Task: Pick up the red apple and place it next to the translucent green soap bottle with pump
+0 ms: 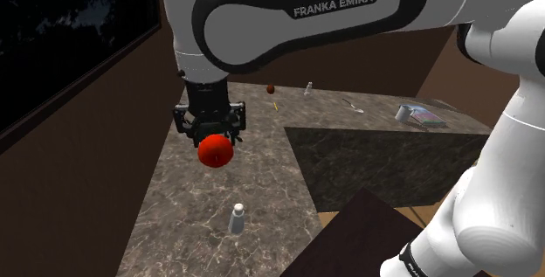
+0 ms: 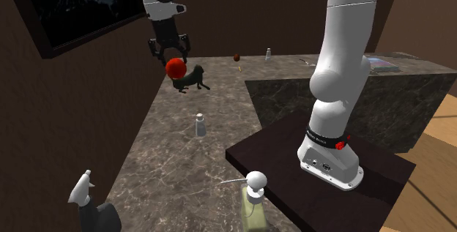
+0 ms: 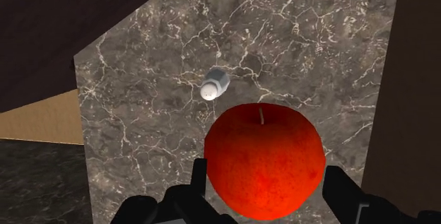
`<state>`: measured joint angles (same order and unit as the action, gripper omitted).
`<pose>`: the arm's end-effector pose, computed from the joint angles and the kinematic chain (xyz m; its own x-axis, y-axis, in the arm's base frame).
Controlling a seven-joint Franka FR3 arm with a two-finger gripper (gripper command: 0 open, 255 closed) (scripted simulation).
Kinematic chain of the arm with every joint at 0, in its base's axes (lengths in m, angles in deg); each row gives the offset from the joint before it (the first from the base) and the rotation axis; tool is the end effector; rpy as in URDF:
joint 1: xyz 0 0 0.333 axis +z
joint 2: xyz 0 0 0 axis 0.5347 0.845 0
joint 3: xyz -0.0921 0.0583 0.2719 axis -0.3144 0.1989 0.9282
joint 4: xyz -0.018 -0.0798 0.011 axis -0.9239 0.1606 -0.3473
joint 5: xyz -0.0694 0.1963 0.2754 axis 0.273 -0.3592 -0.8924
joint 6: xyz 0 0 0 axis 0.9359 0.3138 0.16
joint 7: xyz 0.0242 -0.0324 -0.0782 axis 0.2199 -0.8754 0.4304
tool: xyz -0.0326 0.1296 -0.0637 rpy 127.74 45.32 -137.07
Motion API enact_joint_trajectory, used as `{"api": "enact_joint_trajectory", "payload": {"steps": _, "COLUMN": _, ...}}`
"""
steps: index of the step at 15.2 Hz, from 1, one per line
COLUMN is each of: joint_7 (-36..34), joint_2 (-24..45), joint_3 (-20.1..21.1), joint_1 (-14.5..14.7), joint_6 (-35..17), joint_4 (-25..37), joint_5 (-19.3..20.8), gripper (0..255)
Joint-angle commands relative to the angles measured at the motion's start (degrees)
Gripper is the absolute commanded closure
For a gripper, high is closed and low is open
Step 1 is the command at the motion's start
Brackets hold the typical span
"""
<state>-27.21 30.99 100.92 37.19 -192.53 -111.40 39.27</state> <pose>0.4485 0.2959 0.4209 0.8099 -0.5849 0.0454 -0.5854 -0.8009 0.1262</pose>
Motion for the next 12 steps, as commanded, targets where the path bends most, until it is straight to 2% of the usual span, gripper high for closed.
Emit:
{"api": "enact_joint_trajectory", "payload": {"steps": 1, "joint_7": -1.17, "joint_2": -2.73, "joint_3": 0.88, "joint_1": 0.49, "joint_6": -0.87, "joint_4": -3.32, "joint_5": -1.52, "gripper": 255}}
{"api": "enact_joint_trajectory", "payload": {"steps": 12, "joint_7": -8.39, "joint_2": -16.23, "joint_3": 6.21, "joint_1": 5.67, "joint_6": -2.51, "joint_4": -16.45, "joint_5": -10.79, "gripper": 255}}
